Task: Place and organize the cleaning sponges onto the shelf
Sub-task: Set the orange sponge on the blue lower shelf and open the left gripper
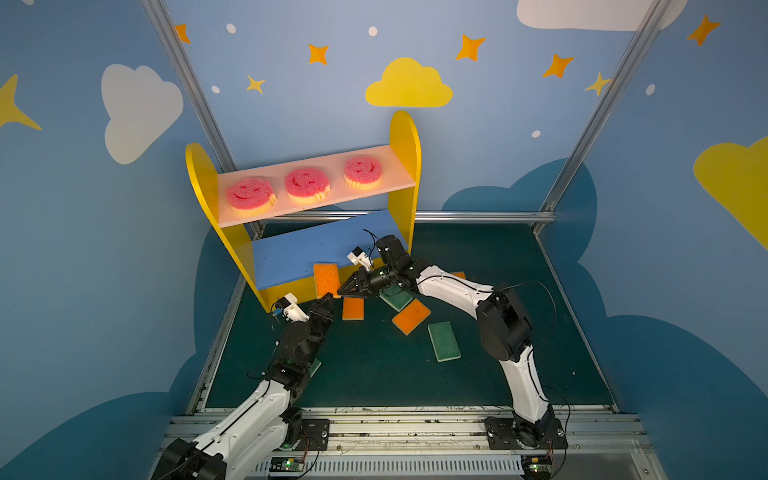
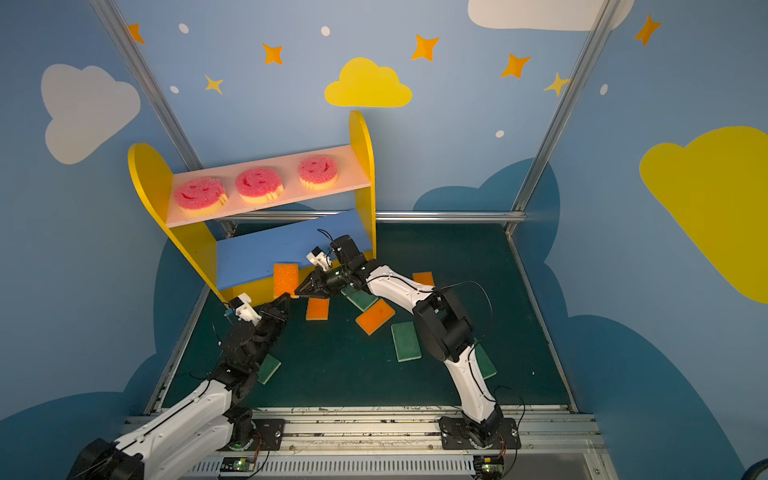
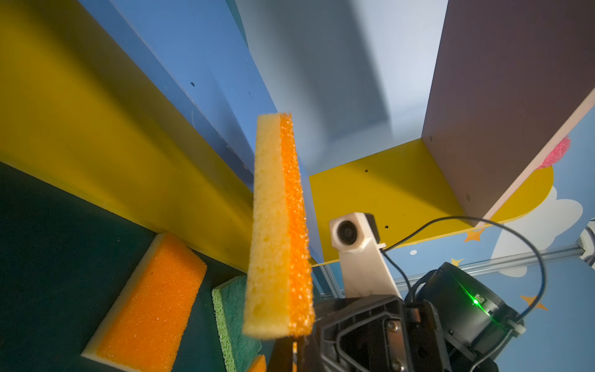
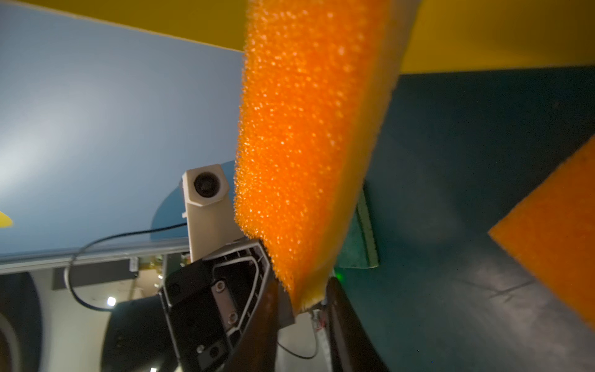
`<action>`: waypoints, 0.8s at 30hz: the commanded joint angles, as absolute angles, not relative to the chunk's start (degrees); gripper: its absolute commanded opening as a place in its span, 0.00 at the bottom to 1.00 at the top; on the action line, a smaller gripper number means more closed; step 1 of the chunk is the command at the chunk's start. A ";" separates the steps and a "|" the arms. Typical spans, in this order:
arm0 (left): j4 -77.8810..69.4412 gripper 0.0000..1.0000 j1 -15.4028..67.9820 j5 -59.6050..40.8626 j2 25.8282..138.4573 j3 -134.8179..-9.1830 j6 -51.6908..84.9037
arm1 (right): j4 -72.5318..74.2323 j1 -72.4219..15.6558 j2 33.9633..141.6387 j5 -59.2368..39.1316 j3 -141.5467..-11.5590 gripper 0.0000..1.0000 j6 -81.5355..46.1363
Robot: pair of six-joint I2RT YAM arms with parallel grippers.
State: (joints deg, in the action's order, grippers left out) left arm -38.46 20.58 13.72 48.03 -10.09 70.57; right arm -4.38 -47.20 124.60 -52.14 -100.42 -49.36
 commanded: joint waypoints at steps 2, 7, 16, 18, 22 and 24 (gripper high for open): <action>-39.50 0.03 19.64 17.52 45.09 -9.94 71.16 | -3.55 -46.86 120.30 -53.13 -97.91 0.42 -48.35; -37.45 0.03 14.81 13.68 42.62 -10.93 70.32 | -1.87 -45.93 117.52 -53.17 -93.25 0.44 -47.99; -36.25 0.03 0.82 2.20 45.99 -14.26 70.68 | -2.81 -45.13 115.73 -53.35 -89.21 0.44 -46.43; -31.86 0.03 -2.13 -0.78 46.23 -16.32 70.07 | -3.63 -44.85 115.58 -53.50 -89.01 0.44 -45.94; -30.23 0.03 -7.13 -4.11 46.71 -16.38 71.19 | -5.64 -44.20 115.51 -53.73 -89.02 0.44 -44.70; -30.55 0.03 -9.00 -5.27 47.21 -15.78 71.92 | -6.10 -43.87 115.57 -53.83 -88.96 0.44 -44.39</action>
